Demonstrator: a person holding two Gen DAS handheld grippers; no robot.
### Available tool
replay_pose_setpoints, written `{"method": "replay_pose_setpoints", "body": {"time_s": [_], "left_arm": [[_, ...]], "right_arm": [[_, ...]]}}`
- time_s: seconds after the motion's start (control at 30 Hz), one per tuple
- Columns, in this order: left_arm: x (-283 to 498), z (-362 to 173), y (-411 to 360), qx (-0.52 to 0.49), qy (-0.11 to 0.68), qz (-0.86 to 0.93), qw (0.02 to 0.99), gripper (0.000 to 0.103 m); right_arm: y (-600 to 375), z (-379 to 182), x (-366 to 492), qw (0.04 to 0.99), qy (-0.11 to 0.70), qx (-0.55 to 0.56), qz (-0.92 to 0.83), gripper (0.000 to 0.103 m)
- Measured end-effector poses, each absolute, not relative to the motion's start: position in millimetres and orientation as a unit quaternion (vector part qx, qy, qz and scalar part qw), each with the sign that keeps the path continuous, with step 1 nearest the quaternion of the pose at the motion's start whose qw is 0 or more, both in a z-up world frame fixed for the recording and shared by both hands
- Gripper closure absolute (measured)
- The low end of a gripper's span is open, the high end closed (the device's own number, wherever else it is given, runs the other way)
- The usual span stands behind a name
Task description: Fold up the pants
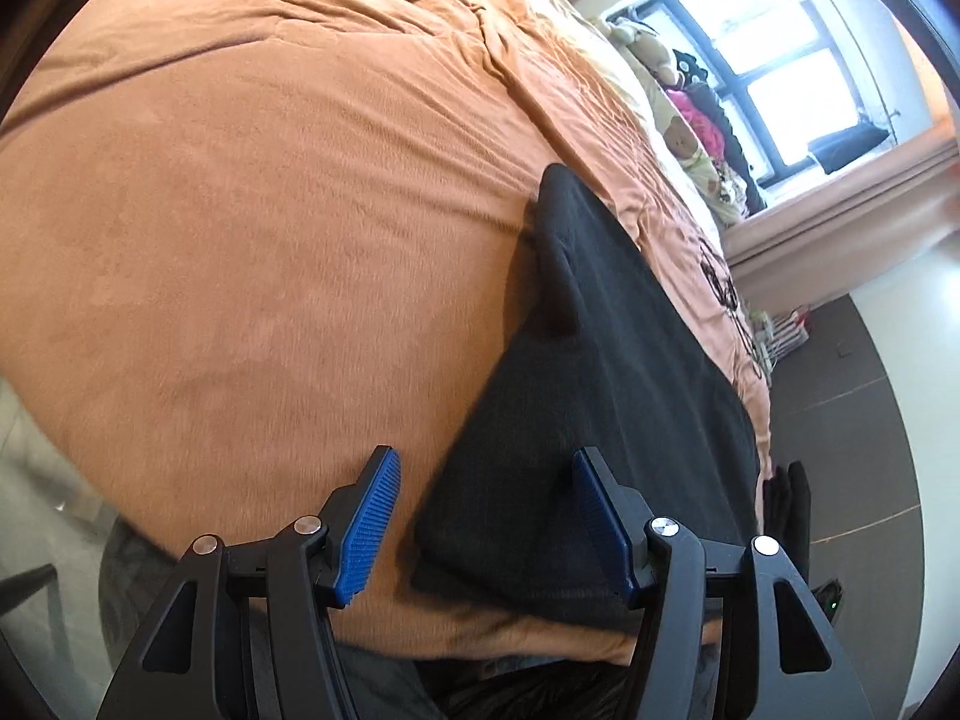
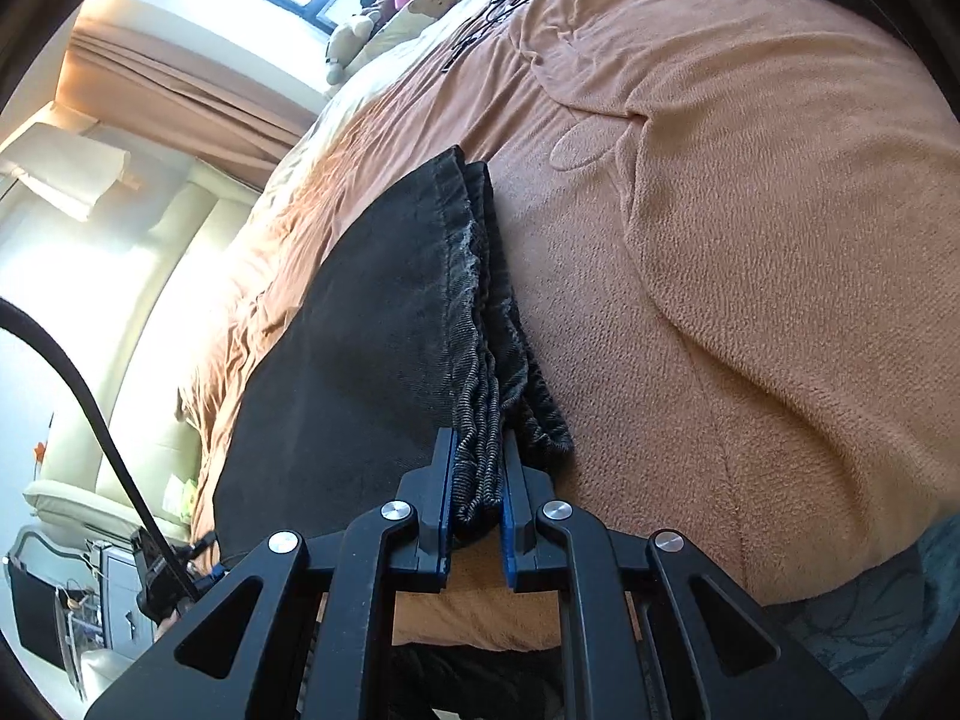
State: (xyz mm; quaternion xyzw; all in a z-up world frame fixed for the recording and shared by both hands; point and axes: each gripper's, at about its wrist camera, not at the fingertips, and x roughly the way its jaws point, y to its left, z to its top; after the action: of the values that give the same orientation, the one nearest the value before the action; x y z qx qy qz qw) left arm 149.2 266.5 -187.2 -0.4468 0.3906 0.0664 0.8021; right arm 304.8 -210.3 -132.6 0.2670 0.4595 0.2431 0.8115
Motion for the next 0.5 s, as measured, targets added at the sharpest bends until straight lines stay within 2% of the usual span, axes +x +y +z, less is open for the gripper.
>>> {"method": "replay_pose_setpoints", "body": {"time_s": [0.07, 0.23, 0.37, 0.5], "left_arm": [[153.4, -190.4, 267.0, -0.458, 0.387, 0.056, 0.798, 0.044], [149.3, -189.4, 257.4, -0.456, 0.396, 0.033, 0.796, 0.079], [135.6, -185.6, 258.3, -0.468, 0.398, 0.02, 0.789, 0.086], [129.7, -180.5, 258.5, -0.472, 0.387, 0.013, 0.792, 0.086]], "right_arm": [[-210.0, -132.6, 305.1, 0.811, 0.461, 0.268, 0.241, 0.094], [-208.8, -132.3, 305.2, 0.811, 0.463, 0.268, 0.238, 0.094], [-207.0, -132.7, 306.4, 0.811, 0.465, 0.266, 0.235, 0.094], [-206.0, -131.7, 305.7, 0.813, 0.464, 0.26, 0.234, 0.094]]}}
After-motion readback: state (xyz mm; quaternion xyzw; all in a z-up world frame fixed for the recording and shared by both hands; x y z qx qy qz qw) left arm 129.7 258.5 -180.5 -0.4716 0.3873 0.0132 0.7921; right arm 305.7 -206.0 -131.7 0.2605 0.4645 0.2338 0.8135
